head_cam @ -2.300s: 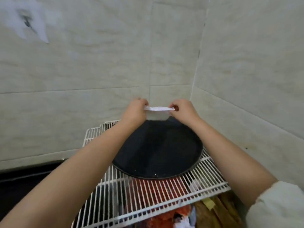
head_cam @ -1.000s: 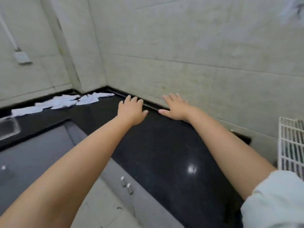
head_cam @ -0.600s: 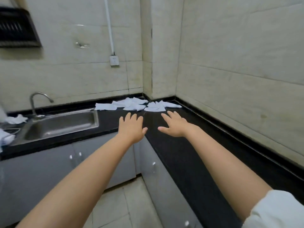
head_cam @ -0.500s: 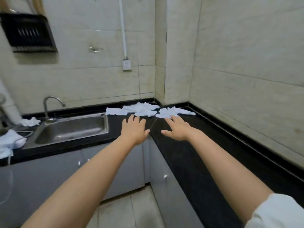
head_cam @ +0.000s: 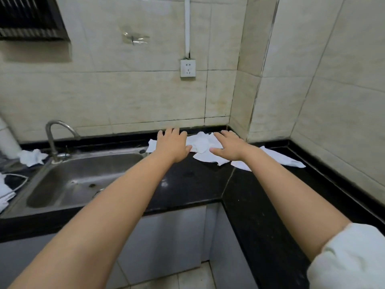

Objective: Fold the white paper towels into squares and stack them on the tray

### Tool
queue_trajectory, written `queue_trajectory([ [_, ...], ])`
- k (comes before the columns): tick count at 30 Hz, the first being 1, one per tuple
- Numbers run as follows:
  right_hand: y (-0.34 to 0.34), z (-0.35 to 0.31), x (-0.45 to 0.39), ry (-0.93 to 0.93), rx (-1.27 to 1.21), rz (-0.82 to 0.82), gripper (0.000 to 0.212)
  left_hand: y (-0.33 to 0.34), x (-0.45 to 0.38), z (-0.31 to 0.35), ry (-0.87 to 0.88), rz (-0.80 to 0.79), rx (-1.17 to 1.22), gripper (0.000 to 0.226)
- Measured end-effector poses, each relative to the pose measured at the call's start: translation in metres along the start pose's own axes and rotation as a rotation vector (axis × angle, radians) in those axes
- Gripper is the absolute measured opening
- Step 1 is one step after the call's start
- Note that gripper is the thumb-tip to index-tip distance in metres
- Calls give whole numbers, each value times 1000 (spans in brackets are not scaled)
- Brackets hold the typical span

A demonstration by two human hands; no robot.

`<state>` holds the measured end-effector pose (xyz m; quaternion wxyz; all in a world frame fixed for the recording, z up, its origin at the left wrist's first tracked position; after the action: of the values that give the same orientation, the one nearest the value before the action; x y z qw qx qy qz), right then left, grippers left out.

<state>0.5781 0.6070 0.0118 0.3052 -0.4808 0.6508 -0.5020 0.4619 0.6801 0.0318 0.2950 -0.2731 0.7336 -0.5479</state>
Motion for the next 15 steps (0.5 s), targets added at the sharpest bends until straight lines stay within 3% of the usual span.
queue_trajectory([
  [9,29,90,-201,228,-33,-21,66,97,-222,7,248,-53,-25,51],
  [15,92,150,-252,405,-85,-109,63,188,-290,60,459,-190,10,48],
])
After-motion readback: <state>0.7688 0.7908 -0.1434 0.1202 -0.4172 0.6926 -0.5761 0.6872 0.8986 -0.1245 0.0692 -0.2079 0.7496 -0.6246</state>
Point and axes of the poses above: each hand's wrist, its own x-axis away from the middle knuckle, its own y-axis out of the palm, z = x × y, the point moved 10 cm from there along -x, towards the middle knuckle, and after that the axes turned 10 degrees about -x, right-handed, at the moved point
